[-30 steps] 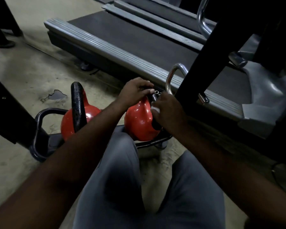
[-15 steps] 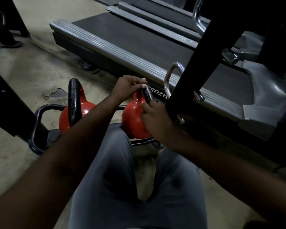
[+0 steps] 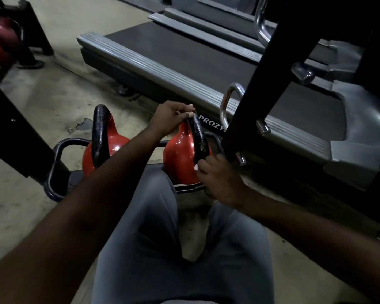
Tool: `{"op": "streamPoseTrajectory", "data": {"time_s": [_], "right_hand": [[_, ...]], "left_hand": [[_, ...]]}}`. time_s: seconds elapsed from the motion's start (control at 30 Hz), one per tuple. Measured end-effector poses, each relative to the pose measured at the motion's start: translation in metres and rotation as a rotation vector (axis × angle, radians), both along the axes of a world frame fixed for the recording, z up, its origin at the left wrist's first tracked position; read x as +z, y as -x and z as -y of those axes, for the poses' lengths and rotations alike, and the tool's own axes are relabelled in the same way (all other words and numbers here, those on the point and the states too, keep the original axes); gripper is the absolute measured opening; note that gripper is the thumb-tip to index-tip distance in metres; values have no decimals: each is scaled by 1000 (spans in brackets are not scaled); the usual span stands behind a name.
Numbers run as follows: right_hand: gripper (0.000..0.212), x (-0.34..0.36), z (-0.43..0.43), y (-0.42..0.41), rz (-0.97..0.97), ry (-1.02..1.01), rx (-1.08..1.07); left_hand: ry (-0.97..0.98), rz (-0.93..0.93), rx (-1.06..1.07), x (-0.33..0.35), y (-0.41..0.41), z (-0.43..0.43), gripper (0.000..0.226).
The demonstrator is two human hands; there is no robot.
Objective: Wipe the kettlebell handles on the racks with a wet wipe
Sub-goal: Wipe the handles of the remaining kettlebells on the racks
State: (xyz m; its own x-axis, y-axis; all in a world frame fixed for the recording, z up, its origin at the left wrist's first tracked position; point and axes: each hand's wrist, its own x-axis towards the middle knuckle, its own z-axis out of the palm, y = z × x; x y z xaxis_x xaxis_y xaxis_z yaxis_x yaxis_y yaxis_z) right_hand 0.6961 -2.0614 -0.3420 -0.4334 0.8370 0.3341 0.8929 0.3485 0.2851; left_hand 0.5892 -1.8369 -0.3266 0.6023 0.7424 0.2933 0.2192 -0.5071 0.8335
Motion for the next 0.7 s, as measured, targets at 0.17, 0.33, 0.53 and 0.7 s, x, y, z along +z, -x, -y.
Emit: {"op": "streamPoseTrajectory", "data": {"time_s": [0.17, 0.33, 0.53, 0.7], "right_hand": [[32, -3, -1, -25, -206, -38, 15], [16, -31, 12, -15, -946, -92, -225], [15, -31, -3, -18, -1740, 183, -388], [19, -14, -35, -17, -1852, 327, -415]], "left_hand": [[37, 41, 45, 2, -4, 8, 20], [12, 6, 10, 5, -2, 11, 24], [5, 1, 7, 3, -2, 9, 25], [6, -32, 15, 4, -2, 10, 27]]}}
